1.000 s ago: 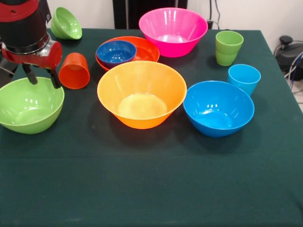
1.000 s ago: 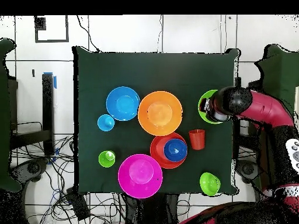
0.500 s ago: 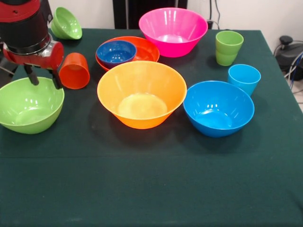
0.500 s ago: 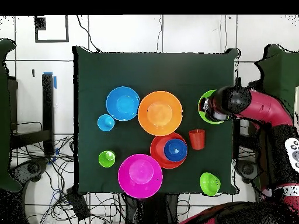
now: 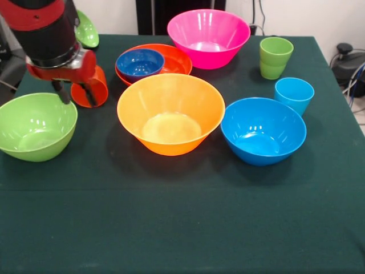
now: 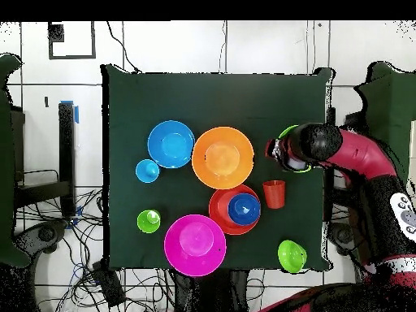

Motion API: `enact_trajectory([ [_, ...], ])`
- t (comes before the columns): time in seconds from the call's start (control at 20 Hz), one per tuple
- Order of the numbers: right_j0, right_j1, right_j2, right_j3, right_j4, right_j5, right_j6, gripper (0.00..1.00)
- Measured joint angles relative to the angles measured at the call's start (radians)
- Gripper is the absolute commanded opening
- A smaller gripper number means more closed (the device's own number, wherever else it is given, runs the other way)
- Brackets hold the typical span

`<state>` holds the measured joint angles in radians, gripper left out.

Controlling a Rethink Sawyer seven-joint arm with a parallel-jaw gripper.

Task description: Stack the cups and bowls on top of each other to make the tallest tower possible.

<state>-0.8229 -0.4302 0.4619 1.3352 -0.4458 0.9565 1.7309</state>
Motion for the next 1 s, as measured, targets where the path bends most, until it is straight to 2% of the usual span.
enact_trajectory([
  [0.4,-0.057,0.035,0.085,0.091,0.021,0.002,0.0,1.0],
  [0.65,-0.113,0.088,0.141,0.147,0.075,0.045,0.0,1.0],
  [0.85,-0.148,0.128,0.166,0.188,0.103,0.082,0.0,1.0],
  [1.0,-0.147,0.137,0.159,0.207,0.087,0.108,0.0,1.0],
])
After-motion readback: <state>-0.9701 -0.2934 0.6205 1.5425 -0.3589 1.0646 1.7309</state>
